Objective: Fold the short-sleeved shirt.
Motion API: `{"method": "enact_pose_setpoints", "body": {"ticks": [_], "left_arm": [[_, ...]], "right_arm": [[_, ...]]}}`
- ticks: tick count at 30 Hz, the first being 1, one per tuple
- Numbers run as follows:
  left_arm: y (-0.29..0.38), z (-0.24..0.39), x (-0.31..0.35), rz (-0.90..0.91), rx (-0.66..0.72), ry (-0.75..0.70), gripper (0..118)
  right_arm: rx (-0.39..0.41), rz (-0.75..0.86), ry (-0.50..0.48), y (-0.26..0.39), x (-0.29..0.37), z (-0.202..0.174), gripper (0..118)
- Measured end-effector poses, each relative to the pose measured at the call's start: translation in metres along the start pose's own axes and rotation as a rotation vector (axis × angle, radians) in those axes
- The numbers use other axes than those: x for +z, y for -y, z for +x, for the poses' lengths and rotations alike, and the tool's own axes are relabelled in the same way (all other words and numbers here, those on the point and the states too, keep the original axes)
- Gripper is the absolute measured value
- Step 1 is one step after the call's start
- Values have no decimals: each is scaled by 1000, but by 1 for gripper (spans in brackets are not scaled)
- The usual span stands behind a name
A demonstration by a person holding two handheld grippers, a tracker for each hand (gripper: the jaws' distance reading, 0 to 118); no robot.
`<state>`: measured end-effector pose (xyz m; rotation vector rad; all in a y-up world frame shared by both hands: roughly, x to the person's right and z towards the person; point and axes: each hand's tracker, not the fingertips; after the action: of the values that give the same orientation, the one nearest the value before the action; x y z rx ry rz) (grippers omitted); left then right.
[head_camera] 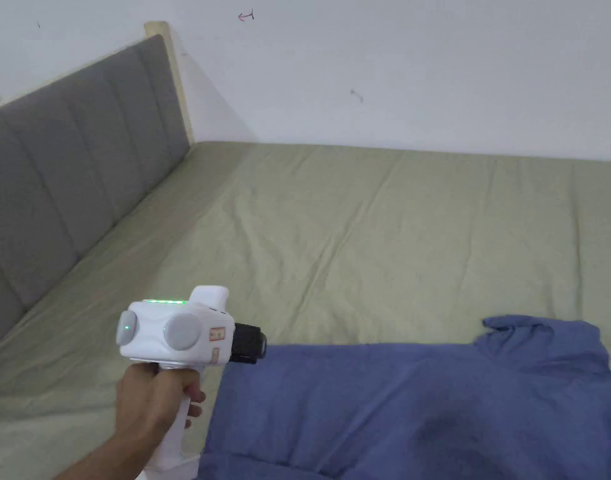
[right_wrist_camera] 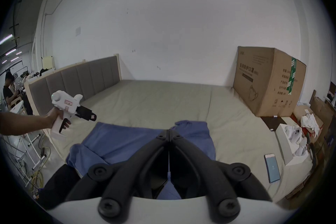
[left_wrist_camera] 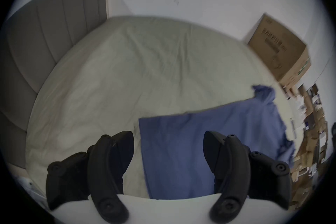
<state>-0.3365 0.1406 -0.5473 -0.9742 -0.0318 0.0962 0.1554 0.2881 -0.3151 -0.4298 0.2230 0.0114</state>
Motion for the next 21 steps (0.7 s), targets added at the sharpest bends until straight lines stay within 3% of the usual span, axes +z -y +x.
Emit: {"method": "enact_pose_setpoints", "body": {"ticks": [4, 5, 7, 8, 9, 12, 14, 21], "left_arm": [[-8, -1, -44, -34, 26, -9, 84], [-10, 0, -50, -35, 27, -5, 76], [-11, 2, -55, -57, 43, 1, 40], [-10, 6, -53, -63, 57, 2, 28], [-8, 8, -51, -60, 70, 16, 24], [0, 18, -52, -108, 71, 71, 17], [6, 22, -54, -112, 48, 77, 7], [9, 20, -47, -86, 20, 75, 1]], "right_arm": [[-26, -31, 5, 7, -11, 6, 0], [-29, -37, 8, 9, -13, 7, 0], [-36, -58, 15, 11, -17, 10, 0], [-40, -58, 18, 13, -20, 12, 0], [-48, -66, 16, 14, -21, 13, 0], [-73, -78, 14, 15, -28, 15, 0], [-101, -77, -2, 15, -28, 16, 0], [-80, -57, -6, 7, -19, 13, 0]]}}
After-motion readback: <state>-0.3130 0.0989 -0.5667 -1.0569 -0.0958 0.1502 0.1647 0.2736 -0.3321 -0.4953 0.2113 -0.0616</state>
